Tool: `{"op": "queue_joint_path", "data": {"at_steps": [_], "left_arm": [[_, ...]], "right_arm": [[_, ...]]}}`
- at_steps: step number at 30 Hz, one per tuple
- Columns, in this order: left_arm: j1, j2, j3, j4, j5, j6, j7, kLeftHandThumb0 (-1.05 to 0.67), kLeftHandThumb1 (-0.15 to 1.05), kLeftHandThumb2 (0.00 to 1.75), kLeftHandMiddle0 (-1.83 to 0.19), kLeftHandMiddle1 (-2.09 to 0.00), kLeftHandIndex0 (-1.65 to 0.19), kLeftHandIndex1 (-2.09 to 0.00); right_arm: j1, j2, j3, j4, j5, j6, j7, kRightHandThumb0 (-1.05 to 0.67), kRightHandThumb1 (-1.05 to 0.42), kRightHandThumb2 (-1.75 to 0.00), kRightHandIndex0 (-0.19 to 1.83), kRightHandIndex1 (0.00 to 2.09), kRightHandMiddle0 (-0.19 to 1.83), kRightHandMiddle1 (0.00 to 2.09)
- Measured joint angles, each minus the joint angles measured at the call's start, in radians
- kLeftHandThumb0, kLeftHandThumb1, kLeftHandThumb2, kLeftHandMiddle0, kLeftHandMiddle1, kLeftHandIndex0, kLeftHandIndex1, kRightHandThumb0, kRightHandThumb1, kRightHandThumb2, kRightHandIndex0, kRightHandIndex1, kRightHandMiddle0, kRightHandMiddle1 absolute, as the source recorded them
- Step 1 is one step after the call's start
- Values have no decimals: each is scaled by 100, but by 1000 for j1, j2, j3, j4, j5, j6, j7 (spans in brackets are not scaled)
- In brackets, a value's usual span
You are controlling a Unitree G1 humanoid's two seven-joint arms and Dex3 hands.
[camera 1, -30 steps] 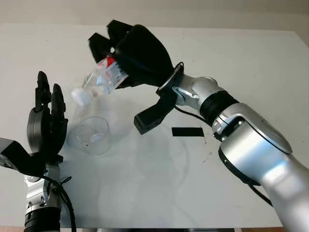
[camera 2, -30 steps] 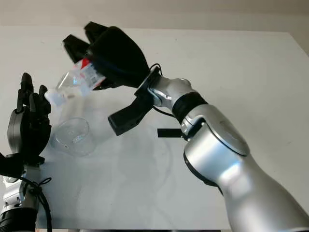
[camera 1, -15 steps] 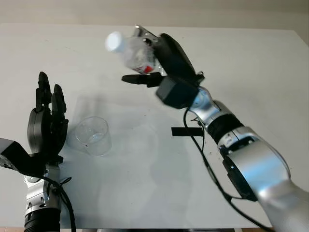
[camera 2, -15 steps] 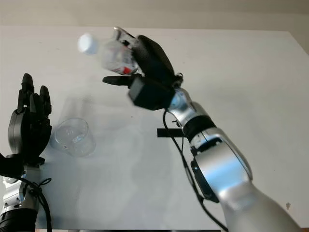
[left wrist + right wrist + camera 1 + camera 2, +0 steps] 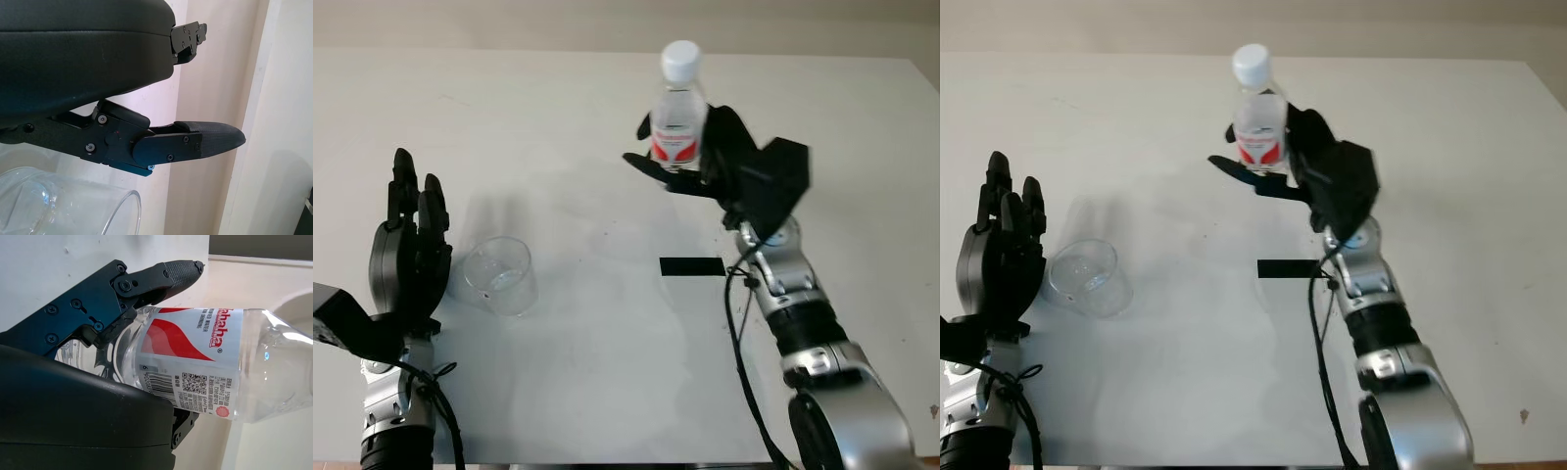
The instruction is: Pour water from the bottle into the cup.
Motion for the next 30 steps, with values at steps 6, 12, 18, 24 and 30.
{"op": "queue_joint_path", "data": {"at_steps": [6,12,18,24,30], "left_arm": [[1,0,0,0,9,-1,7,-78,105,52,18,-3,19,0],[3,0,2,-1,6,-1,-1,-76,105,53,19,-2,19,0],[4,0,2,-1,4,-1,-3,-77,105,54,19,-2,19,0],[5,0,3,-1,3,-1,-8,-77,105,54,19,0,19,0],[6,3,4,0,3,-1,-10,-77,105,54,19,-2,19,0]], "right_arm": [[104,-13,-11,-122,7,91,15,-42,-105,-50,102,209,73,209],[191,-13,-11,-206,-3,140,8,-40,-105,-50,108,209,79,209],[243,4,-5,-209,-7,136,4,-43,-105,-49,105,209,79,209],[271,41,-4,-202,18,169,-1,-45,-105,-50,102,209,74,209],[289,66,2,-119,-3,96,-14,-49,-105,-49,107,209,80,209]]}}
